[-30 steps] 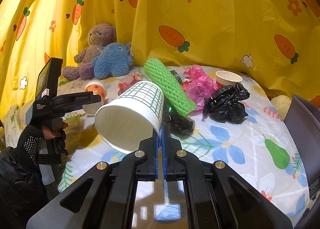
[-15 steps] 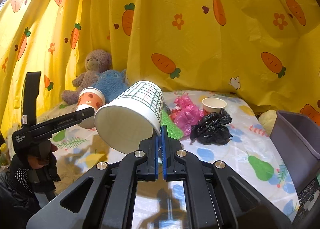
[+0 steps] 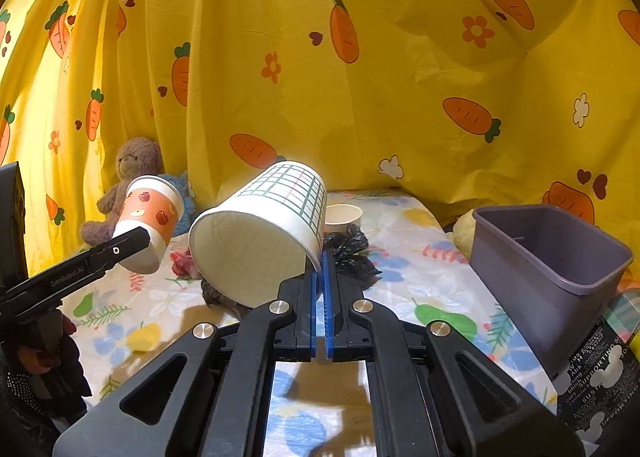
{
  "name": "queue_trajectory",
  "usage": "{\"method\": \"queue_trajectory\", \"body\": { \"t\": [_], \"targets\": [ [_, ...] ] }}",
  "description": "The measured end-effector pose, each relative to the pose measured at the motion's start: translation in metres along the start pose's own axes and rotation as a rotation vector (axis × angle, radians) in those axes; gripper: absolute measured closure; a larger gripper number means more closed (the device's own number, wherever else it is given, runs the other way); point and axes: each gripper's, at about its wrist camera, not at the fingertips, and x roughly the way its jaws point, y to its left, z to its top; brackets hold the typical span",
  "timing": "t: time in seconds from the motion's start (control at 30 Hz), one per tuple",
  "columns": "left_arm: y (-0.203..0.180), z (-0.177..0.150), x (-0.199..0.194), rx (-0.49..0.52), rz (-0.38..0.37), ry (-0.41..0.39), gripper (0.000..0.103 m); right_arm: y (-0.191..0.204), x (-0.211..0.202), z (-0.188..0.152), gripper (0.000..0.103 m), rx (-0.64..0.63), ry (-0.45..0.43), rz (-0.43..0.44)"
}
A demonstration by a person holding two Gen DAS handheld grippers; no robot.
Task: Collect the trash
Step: 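Carry both cups over the grey bin and open both grippers to drop them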
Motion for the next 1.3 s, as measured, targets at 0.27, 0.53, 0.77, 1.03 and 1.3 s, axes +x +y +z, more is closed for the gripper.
{"method": "queue_trajectory", "body": {
  "t": [0.27,0.53,0.77,1.03,1.3],
  "targets": [
    [-0.072,0.008,0.028,0.078,-0.184,0.032,0.044,-0.049,-0.015,0.007,0.099,0.045,-0.047,-0.150],
    [-0.168,0.017,0.072,0.177,-0.425,0.078,0.044,-0.120,-0.027,0.016,0.099,0.128,-0.085,-0.358],
    [-0.226,0.012,0.129,0.209,-0.547,0.152,0.044,-0.169,-0.024,0.016,0.099,0.199,-0.071,-0.482],
    [-0.268,0.002,0.179,0.217,-0.615,0.244,0.044,-0.199,-0.013,0.013,0.099,0.235,-0.044,-0.551],
    [-0.285,-0.007,0.204,0.211,-0.658,0.300,0.044,-0.221,-0.006,0.007,0.099,0.273,-0.010,-0.589]
  ]
}}
